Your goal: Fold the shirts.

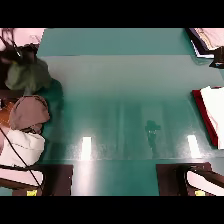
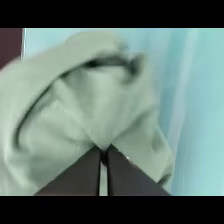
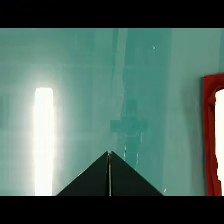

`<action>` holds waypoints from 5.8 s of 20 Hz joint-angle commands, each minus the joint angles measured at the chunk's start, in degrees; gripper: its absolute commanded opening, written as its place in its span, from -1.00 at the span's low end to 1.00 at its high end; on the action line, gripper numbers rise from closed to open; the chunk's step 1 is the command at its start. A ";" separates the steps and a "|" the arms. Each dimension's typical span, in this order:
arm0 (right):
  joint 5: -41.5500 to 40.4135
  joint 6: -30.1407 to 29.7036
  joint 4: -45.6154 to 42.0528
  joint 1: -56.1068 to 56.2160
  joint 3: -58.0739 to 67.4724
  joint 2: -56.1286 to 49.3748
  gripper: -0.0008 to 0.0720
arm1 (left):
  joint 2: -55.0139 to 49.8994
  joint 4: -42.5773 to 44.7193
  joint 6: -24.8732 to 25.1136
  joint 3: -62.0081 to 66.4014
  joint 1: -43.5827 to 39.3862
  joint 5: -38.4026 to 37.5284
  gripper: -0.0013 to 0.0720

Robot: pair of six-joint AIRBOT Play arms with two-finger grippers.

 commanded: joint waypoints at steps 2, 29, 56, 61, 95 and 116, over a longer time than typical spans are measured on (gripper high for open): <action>-2.27 0.02 0.04 0.09 6.54 0.04 -0.91 | 10.10 -17.57 11.93 14.80 -4.83 -3.04 -0.90; -7.48 0.02 4.35 0.09 4.00 7.54 -0.92 | 15.43 -33.42 11.67 -16.68 -8.31 -17.44 0.48; -8.72 -0.04 4.63 15.39 -15.15 2.43 -0.91 | 24.09 -41.97 17.42 -31.71 -13.20 -13.70 -0.90; -28.96 -3.06 17.70 21.66 -34.16 2.27 0.10 | 26.91 -37.68 17.35 -19.34 -7.85 -18.01 -0.90; -41.13 -15.23 13.60 28.44 -28.96 -20.81 0.55 | 26.91 -32.89 13.16 -11.23 -7.21 -20.44 -0.90; -20.17 -9.70 -13.60 25.44 8.57 -0.20 -0.93 | 26.93 -33.05 11.19 12.24 -7.21 -23.37 -0.90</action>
